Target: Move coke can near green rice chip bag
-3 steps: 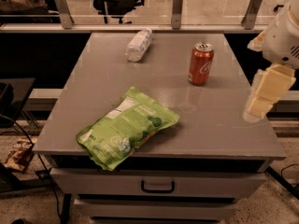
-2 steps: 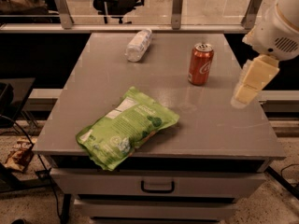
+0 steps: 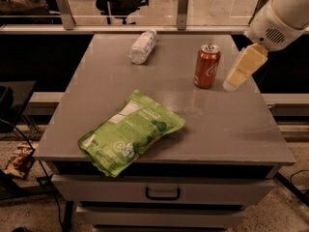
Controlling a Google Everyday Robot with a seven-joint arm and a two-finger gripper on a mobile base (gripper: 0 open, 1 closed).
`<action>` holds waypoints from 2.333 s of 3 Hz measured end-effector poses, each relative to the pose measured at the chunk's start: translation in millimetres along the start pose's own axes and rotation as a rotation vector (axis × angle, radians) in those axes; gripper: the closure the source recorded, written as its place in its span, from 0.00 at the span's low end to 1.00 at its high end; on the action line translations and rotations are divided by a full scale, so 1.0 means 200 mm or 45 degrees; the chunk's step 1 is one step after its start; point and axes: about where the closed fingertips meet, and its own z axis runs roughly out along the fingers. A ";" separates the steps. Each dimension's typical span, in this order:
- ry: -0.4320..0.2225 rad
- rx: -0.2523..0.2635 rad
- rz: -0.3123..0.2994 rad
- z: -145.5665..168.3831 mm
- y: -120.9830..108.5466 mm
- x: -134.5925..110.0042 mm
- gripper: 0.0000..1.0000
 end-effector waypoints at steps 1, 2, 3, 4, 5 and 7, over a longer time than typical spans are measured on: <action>-0.057 -0.009 0.053 0.10 -0.13 -0.04 0.00; -0.095 -0.006 0.102 0.22 -0.23 -0.05 0.00; -0.147 -0.012 0.159 0.36 -0.33 -0.07 0.00; -0.179 -0.027 0.169 0.44 -0.36 -0.11 0.00; -0.209 -0.039 0.171 0.47 -0.36 -0.15 0.00; -0.238 -0.064 0.133 0.47 -0.31 -0.23 0.40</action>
Offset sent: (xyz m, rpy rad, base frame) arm 0.0969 -0.0044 -0.0377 0.1498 -0.0322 -0.0951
